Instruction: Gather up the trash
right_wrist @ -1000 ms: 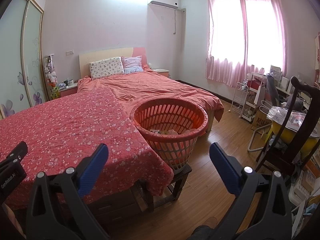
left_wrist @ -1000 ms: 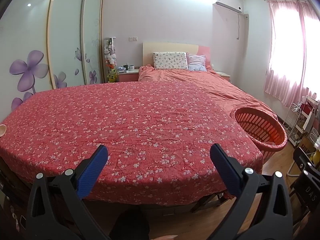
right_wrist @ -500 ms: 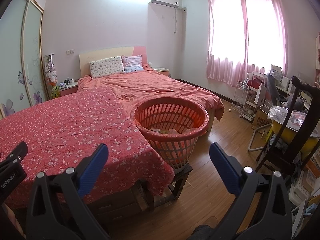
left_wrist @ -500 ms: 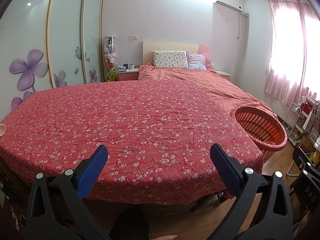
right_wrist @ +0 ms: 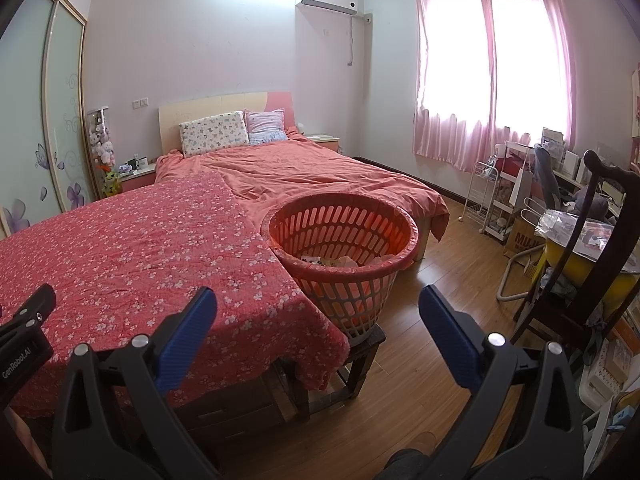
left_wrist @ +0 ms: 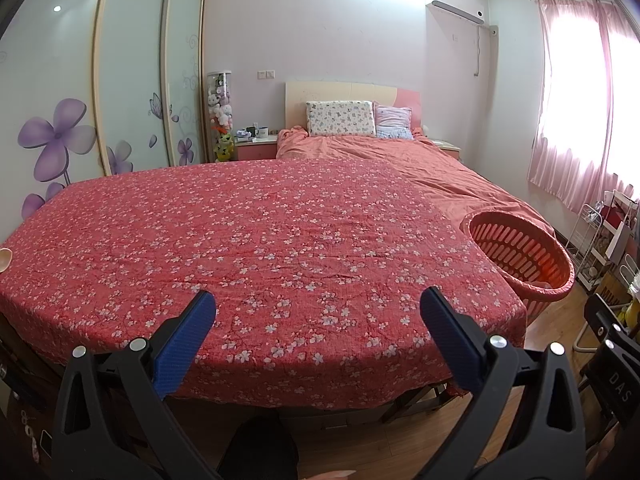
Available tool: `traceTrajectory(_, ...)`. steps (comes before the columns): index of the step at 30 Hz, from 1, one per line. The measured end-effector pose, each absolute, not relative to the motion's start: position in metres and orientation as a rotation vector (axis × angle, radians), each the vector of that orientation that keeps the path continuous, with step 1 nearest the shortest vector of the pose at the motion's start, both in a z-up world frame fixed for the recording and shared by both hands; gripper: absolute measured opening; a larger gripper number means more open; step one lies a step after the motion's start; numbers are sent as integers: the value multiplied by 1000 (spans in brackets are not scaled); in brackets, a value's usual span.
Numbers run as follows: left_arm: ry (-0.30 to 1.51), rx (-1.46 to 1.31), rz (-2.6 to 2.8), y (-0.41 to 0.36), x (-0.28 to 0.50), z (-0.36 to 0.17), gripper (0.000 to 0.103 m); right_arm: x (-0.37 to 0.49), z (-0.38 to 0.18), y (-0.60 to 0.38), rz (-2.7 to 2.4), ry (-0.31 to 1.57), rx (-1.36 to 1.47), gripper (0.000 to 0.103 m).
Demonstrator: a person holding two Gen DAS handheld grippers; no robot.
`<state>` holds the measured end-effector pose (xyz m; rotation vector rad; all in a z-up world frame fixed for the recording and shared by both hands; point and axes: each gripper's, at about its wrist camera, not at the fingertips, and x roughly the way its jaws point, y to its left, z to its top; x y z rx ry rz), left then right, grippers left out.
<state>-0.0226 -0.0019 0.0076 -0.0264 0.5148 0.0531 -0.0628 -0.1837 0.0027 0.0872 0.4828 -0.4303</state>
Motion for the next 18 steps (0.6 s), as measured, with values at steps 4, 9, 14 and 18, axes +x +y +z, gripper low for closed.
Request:
traceTrajectory(4, 514, -26, 53, -2, -23, 8, 101, -63, 3, -184, -430, 483, 87, 99)
traceTrajectory(9, 515, -27, 53, -2, -23, 8, 101, -63, 4, -184, -430, 484, 88, 99)
traceTrajectory(14, 516, -27, 54, -2, -23, 8, 101, -63, 4, -185, -430, 484, 88, 99)
traceTrajectory(18, 516, -26, 53, -2, -23, 8, 101, -63, 3, -184, -430, 485, 89, 99)
